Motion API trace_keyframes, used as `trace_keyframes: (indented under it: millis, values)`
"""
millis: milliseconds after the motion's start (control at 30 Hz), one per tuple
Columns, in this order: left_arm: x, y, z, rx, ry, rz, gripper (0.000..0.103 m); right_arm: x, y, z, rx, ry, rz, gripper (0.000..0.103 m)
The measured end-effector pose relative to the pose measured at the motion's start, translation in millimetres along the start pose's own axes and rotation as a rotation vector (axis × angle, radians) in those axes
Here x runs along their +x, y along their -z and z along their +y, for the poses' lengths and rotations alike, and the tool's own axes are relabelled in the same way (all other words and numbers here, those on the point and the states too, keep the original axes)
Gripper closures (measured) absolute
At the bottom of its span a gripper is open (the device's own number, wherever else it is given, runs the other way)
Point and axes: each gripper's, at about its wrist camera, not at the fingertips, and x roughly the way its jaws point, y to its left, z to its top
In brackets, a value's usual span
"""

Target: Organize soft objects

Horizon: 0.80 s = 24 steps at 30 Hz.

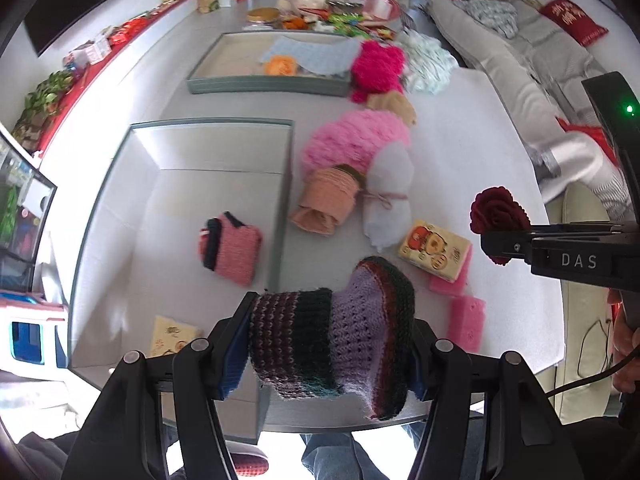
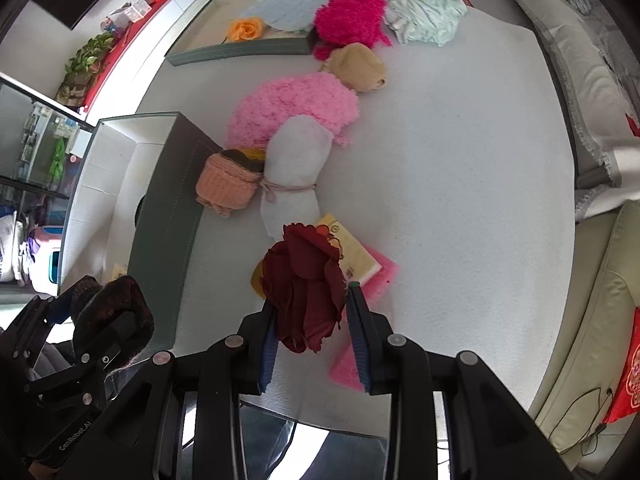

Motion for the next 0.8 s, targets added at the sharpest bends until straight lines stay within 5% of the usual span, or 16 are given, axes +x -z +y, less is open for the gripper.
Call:
trace_keyframes:
  millis: [500, 800]
  values:
    - [-20, 20, 95, -0.258, -0.108, -0.044, 0.04, 0, -22, 104, -0.237, -0.037, -0.006, 0.068]
    - [-20, 28, 128, -0.323, -0.154, -0.037, 0.04, 0, -29, 146, -0.32, -0.053, -0.015, 0.068]
